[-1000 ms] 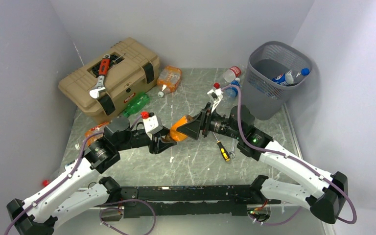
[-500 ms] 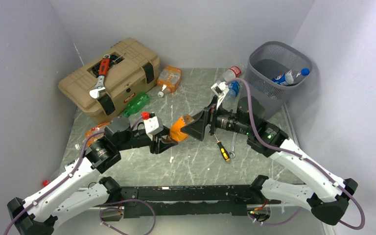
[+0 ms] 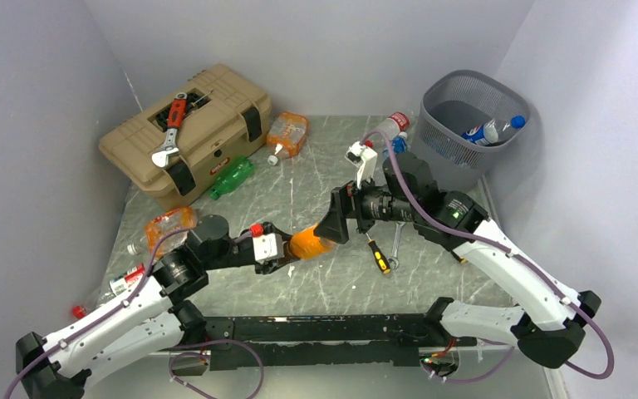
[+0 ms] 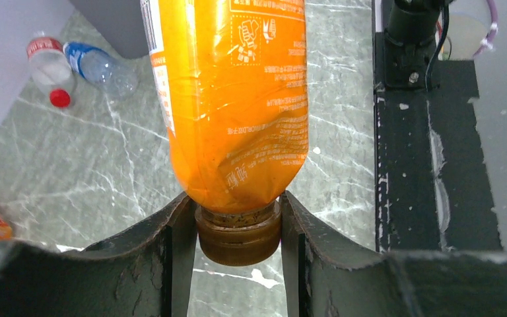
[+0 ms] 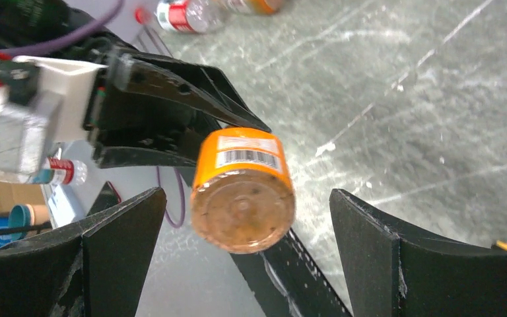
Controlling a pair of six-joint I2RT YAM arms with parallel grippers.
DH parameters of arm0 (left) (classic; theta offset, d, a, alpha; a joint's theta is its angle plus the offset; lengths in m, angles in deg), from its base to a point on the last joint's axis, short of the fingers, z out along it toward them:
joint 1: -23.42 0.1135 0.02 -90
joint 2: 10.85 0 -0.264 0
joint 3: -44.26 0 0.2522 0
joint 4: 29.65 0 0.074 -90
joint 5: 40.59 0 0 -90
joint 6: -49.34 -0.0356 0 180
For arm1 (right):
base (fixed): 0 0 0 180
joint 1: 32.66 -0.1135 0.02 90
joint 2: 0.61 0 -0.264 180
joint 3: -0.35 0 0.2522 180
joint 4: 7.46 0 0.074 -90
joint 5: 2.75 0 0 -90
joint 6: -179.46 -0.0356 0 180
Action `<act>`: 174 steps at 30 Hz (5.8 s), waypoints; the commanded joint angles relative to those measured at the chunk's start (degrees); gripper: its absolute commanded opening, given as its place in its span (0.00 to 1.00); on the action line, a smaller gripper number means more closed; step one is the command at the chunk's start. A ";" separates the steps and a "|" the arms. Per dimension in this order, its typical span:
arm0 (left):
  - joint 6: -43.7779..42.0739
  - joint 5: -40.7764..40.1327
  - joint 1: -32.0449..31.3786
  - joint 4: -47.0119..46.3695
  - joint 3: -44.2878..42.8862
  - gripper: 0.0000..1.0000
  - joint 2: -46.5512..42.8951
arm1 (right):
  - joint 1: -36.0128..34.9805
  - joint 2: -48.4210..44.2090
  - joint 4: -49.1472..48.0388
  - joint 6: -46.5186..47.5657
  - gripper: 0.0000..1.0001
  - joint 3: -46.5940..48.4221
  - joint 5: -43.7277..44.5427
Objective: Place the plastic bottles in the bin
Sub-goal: Place the plastic bottle in the trash bin, then pick up the plastic bottle from the corner of the board.
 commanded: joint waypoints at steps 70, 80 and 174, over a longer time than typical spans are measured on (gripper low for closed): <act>5.50 -43.55 -5.68 1.35 -7.47 0.99 -5.64 | 12.90 -3.54 -28.11 16.62 0.33 3.91 63.31; 5.68 -50.48 -5.67 0.99 -7.09 0.99 -4.92 | 42.01 16.20 -25.01 1.76 0.33 19.49 51.84; 19.06 -35.27 18.54 26.04 -52.71 1.00 51.72 | -4.55 -29.75 -33.37 -10.42 0.84 -52.89 46.82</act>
